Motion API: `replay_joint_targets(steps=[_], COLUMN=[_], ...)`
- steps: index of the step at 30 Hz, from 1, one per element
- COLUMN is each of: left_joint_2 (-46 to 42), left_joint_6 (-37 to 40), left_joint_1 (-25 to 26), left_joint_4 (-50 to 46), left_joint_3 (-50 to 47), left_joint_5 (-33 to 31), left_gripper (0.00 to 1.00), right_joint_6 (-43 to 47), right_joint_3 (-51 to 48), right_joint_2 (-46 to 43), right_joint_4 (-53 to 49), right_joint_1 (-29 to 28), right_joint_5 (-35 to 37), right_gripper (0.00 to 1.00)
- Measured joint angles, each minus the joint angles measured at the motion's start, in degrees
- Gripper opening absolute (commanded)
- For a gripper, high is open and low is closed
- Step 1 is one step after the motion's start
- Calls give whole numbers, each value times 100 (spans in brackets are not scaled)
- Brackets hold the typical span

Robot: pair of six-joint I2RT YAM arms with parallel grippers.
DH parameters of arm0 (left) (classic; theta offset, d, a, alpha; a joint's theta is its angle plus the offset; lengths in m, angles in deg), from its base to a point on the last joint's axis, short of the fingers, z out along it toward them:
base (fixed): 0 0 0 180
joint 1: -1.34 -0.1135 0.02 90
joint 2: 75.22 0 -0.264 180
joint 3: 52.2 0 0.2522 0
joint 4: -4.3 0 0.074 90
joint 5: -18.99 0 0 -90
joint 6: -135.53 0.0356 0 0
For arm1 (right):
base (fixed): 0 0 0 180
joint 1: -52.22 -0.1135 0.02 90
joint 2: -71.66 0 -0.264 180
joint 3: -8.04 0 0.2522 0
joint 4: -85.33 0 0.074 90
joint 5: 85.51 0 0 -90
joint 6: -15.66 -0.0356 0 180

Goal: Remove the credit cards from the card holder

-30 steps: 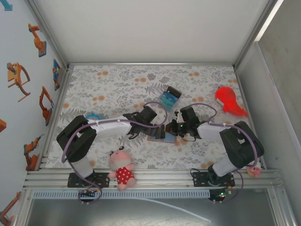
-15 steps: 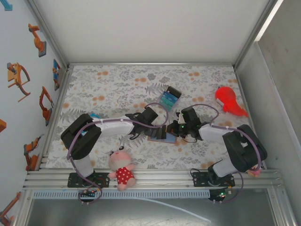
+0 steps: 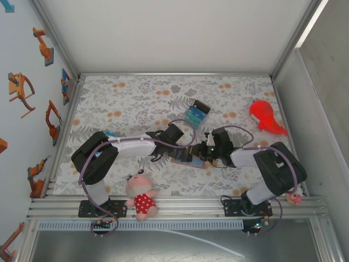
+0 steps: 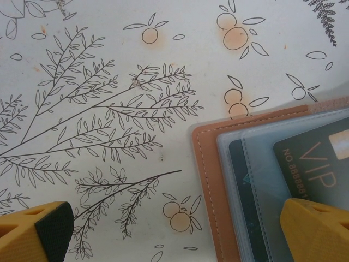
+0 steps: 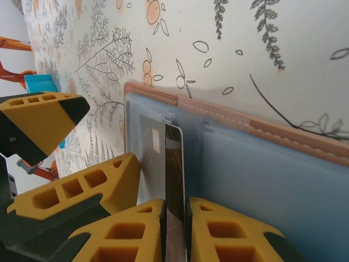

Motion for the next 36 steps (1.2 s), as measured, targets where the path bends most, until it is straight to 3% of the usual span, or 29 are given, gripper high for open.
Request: replay_joint_targets(steps=[5,12,18,36], left_joint_2=[0,0,-2,-111], left_joint_6=[-20,-87,-267,-1241], left_joint_1=[2,2,28,76], left_joint_4=[0,-20,-63,-210], left_joint_3=[0,0,0,-144], left_joint_5=[-2,-20,-81,-444], left_gripper=[98,98,99,94], right_joint_6=[-136,-181,-140,881], right_joint_3=[-7,-4,-4,356], right_joint_2=[173,216,212,-695], right_joint_4=[393,555,496,-1622], right_joint_1=[0,13,55,173], right_joint_5=[-142,-236,-258,7], right_gripper=[15,2,0,0])
